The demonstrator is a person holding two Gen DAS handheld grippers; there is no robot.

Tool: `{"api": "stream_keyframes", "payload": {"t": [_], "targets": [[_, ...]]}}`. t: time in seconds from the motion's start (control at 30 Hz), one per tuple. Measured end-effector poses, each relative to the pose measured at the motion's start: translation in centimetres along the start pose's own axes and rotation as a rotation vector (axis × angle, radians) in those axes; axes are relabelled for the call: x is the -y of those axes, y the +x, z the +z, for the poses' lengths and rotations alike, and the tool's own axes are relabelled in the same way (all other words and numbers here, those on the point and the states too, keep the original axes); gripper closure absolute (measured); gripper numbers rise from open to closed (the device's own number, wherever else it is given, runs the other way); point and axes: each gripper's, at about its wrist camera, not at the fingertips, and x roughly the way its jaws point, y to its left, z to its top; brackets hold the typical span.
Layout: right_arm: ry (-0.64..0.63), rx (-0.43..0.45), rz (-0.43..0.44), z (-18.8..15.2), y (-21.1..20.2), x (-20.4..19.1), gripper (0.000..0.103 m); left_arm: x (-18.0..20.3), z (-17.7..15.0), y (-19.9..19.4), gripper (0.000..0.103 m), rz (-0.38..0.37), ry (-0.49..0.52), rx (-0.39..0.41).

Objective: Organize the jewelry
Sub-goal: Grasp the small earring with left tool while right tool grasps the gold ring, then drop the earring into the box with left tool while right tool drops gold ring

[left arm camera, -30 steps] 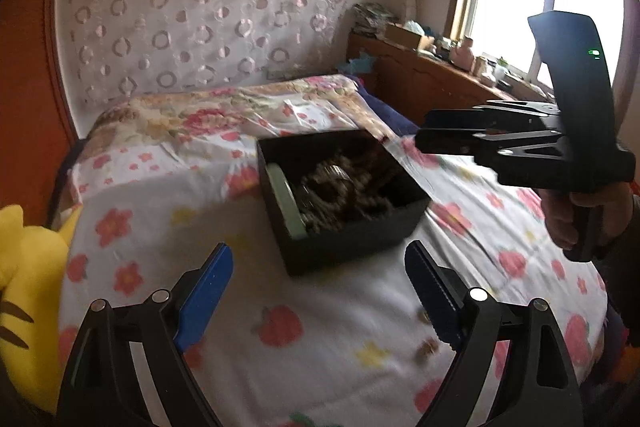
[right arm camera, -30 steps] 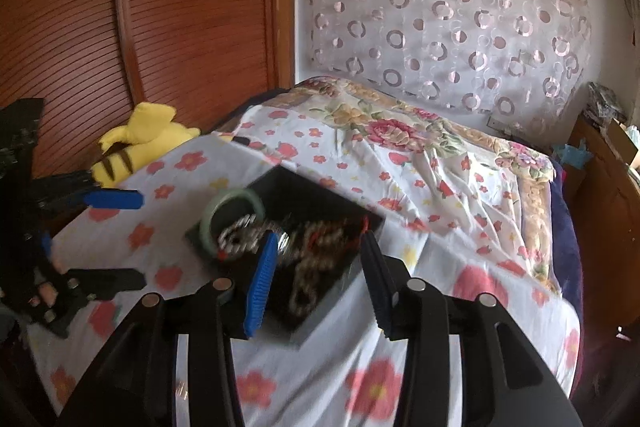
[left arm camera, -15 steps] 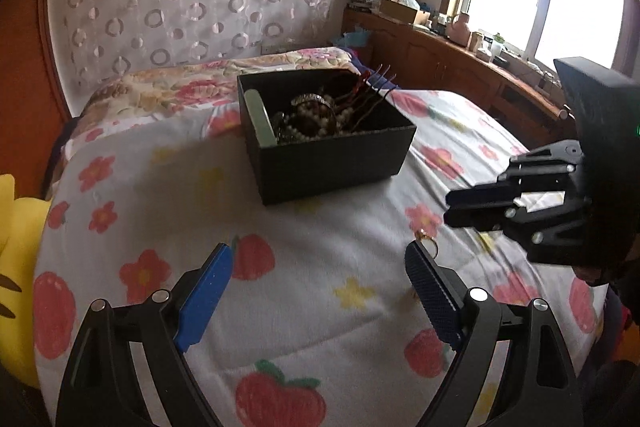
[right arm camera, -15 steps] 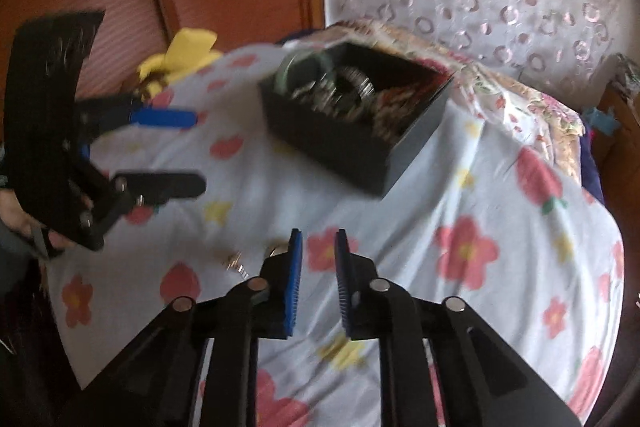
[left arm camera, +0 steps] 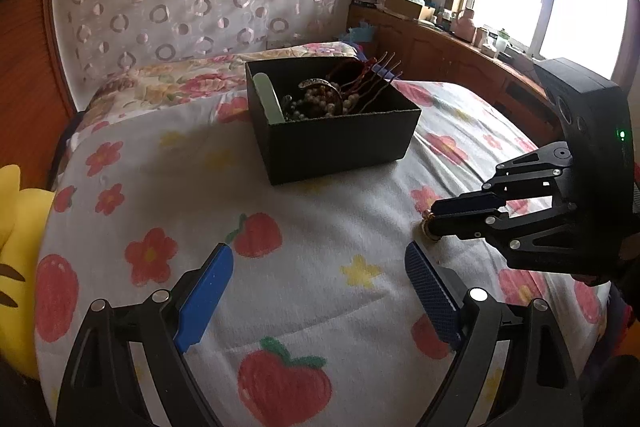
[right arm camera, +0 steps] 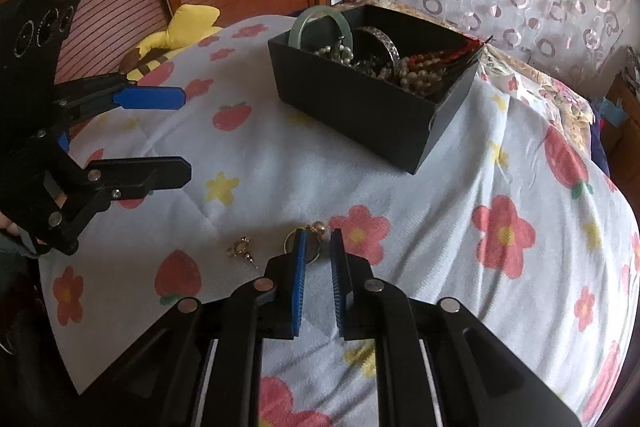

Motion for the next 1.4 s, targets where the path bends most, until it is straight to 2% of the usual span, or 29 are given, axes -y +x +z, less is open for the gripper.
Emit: {"api": "stream_keyframes", "payload": {"t": [0.03,0.2,0.4,0.6,0.73,0.9,1.2,1.27,1.37,1.4], "targets": [[-0.004,-0.004,-0.004,0.0,0.0,-0.1,0.097,0.0,-0.1,-0.1,0.019,0.0,0.001,-0.001],[-0.052,-0.007,-0.017,-0.3,-0.4,-0.7,0.097,0.9,-0.3,0.1,0.019,-0.019,0.015,-0.014],[-0.013,0.022,-0.037,-1.4,-2.0,0.7,0.097,3.0,-0.2,1.1,0.02,-0.069,0.052,-0.047],[0.025,0.036,-0.052,-2.5,-3.2,2.1,0.097,5.0,-0.3,2.8,0.058,-0.097,0.096,-0.104],[0.039,0.043,-0.055,-2.9,-3.6,2.7,0.097,5.6,-0.2,3.2,0.072,-0.105,0.107,-0.11],[0.047,0.044,-0.055,-3.1,-3.6,3.0,0.097,6.2,-0.2,3.2,0.08,-0.104,0.125,-0.114],[0.051,0.041,-0.058,-3.5,-3.5,3.4,0.097,7.4,-0.3,3.4,0.081,-0.107,0.155,-0.124],[0.052,0.042,-0.058,-3.5,-3.5,3.4,0.097,7.5,-0.3,3.4,0.09,-0.11,0.168,-0.124],[0.054,0.042,-0.059,-3.5,-3.5,3.4,0.097,7.6,-0.3,3.3,0.091,-0.112,0.178,-0.119],[0.055,0.043,-0.059,-3.6,-3.5,3.5,0.097,7.6,-0.4,3.1,0.097,-0.109,0.182,-0.116]]}}
